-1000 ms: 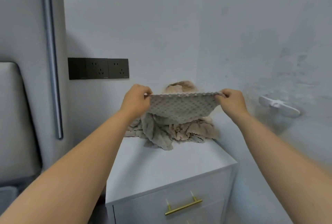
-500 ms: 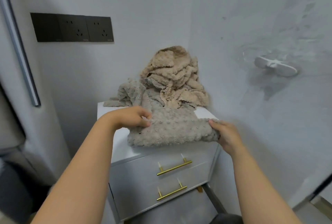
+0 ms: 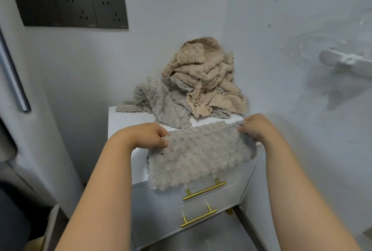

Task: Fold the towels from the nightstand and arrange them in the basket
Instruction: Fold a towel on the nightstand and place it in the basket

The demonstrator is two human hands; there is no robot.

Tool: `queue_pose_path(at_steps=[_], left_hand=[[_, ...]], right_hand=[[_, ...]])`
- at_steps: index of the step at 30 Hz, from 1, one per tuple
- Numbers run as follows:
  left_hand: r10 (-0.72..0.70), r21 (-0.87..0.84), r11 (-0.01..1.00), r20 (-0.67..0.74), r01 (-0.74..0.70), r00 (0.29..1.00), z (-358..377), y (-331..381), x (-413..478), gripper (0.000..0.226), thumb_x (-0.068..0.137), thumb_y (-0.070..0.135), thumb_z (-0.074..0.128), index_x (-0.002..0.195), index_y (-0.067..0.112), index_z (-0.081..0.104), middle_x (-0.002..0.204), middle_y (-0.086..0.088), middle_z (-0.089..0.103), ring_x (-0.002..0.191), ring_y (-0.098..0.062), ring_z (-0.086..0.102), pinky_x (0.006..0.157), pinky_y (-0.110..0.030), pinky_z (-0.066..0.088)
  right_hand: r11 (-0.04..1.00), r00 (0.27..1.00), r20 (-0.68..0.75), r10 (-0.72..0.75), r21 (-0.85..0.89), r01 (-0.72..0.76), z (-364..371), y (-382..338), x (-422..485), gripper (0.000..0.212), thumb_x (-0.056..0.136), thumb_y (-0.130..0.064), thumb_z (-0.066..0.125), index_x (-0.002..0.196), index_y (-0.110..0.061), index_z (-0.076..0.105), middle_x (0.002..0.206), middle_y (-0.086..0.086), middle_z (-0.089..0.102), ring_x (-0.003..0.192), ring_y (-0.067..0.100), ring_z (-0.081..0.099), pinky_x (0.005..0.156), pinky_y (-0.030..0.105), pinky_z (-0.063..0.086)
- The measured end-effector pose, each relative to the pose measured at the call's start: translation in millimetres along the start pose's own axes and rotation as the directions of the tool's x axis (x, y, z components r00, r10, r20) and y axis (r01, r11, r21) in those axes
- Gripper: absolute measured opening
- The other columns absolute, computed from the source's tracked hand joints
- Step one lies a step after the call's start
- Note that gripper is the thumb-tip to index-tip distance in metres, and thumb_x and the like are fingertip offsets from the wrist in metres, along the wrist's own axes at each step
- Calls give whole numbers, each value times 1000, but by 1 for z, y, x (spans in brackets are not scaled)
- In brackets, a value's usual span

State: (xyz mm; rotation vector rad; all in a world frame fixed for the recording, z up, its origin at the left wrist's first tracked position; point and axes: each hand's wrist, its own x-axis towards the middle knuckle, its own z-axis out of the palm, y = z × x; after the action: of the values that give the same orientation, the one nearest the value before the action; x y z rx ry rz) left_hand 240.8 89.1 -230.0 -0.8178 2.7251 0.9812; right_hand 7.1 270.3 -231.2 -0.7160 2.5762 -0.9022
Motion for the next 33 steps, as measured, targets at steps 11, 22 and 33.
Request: queue_pose_path(at_steps=[11,22,33], left_hand=[[-92,97,989,-171,110,981,9,-21,12,14,86,9,59,74,12,64,75,-2,56,61,-12,43,55,-21,35],[-124,92,984,-265,154,956,3,-32,11,34,96,40,49,112,15,65,115,-7,63,98,-19,56,82,-30,42],[-152,-308,949,-271,64,950,-7,-32,1,21,86,21,69,72,10,59,67,-4,62,60,-15,56,57,-24,49]], right_hand=[[989,999,34,-1,-151,6,15,-18,22,31,88,-12,63,115,1,62,120,21,61,94,29,55,77,31,39],[984,992,121,38,-179,-16,11,-16,25,34,87,-10,65,117,4,59,93,14,53,80,28,50,70,32,42],[987,997,40,-61,-147,66,2,-21,26,33,90,-12,62,62,-3,46,62,9,42,60,24,41,66,33,40]])
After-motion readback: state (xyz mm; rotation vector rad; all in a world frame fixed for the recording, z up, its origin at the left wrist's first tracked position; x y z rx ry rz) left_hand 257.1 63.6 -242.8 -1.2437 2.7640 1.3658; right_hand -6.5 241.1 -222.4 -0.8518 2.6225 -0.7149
